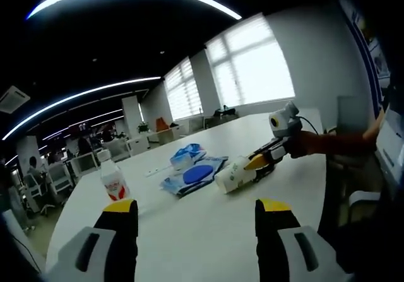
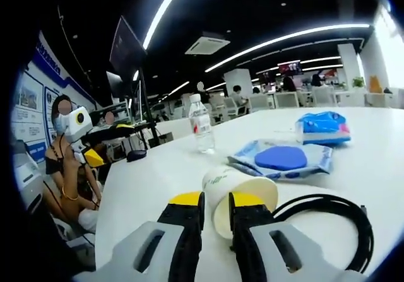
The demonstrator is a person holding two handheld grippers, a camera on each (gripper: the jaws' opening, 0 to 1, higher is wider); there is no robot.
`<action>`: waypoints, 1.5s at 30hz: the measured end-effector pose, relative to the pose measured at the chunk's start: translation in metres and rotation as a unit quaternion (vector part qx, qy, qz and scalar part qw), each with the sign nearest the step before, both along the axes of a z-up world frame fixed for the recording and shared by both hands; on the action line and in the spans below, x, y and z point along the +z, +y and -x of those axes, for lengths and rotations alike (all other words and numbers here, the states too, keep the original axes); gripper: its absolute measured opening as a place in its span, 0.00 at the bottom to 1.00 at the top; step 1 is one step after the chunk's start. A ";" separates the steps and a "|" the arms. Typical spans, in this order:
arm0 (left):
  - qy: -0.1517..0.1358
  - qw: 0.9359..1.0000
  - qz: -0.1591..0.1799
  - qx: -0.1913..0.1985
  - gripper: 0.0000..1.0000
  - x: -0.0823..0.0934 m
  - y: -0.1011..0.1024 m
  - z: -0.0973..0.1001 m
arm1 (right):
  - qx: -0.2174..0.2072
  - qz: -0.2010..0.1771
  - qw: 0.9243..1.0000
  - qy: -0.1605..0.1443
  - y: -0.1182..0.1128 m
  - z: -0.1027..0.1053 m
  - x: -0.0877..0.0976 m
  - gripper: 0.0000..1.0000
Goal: Arrange the tabletop items into an orderly group along one side of the table until the central work area is clear of visible clutter.
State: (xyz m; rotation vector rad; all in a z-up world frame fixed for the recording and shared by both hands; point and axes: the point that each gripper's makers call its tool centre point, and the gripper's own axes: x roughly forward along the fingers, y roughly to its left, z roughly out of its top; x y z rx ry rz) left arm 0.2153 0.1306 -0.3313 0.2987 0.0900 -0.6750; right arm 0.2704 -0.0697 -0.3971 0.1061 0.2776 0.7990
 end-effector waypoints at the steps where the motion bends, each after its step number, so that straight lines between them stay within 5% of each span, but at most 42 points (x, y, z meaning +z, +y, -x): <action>1: 0.000 1.000 -0.001 0.001 0.75 -0.001 0.001 0.000 | 0.001 0.000 1.000 0.001 0.001 -0.001 0.000 0.12; 11: 0.013 1.000 -0.013 -0.005 0.75 -0.011 -0.002 0.001 | 0.013 0.012 1.000 -0.001 0.007 -0.003 0.000 0.06; 26: 0.009 1.000 -0.010 -0.009 0.75 -0.010 -0.004 0.004 | 0.032 0.064 0.996 -0.057 0.010 -0.002 0.009 0.01; 45: 0.016 1.000 -0.019 -0.018 0.75 -0.017 -0.006 0.005 | 0.081 0.158 0.980 -0.085 0.017 -0.014 0.036 0.01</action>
